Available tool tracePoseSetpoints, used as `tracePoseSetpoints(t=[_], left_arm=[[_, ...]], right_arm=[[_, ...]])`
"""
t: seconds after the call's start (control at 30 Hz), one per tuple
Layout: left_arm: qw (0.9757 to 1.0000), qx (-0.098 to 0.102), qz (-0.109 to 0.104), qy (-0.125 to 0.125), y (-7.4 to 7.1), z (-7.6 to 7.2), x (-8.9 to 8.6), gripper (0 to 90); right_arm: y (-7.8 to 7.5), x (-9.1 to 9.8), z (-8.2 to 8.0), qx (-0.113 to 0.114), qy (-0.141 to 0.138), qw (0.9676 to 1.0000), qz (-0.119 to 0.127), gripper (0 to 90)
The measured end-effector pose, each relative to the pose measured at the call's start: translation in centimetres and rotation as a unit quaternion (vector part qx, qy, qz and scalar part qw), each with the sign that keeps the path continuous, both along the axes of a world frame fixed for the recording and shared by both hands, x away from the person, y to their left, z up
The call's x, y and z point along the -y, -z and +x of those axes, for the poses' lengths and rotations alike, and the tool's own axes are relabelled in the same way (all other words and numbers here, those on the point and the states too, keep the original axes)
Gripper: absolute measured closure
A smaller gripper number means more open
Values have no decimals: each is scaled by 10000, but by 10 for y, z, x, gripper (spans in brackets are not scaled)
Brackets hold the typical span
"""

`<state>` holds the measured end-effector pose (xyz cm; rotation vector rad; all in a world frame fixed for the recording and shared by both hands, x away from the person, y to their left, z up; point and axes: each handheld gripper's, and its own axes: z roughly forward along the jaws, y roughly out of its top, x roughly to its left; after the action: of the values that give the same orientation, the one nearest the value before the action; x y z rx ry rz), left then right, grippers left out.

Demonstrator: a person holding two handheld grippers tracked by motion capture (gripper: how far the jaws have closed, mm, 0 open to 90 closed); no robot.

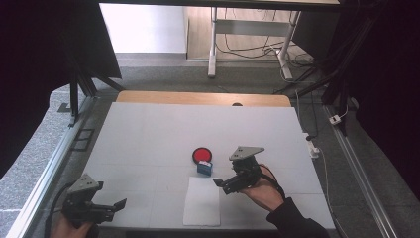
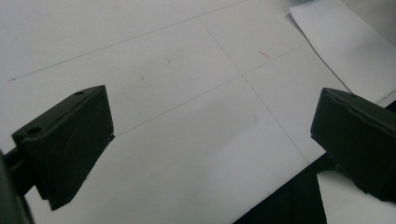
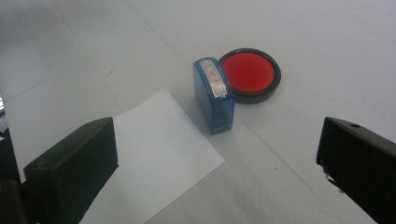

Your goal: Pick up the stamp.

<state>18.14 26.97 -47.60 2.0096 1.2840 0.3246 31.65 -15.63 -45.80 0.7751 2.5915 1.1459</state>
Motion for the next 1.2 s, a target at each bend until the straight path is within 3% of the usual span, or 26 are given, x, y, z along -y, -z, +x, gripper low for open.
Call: tracePoseSetpoints(t=[0.97,1.2], left_arm=[[10000,2,-10,14,0,0,0,0],[10000,0,-5,19,0,0,0,0]], right_arm=[[26,-46,28,3,-358,9975,-605,3],[27,-50,34,1,-448,9970,-637,142]])
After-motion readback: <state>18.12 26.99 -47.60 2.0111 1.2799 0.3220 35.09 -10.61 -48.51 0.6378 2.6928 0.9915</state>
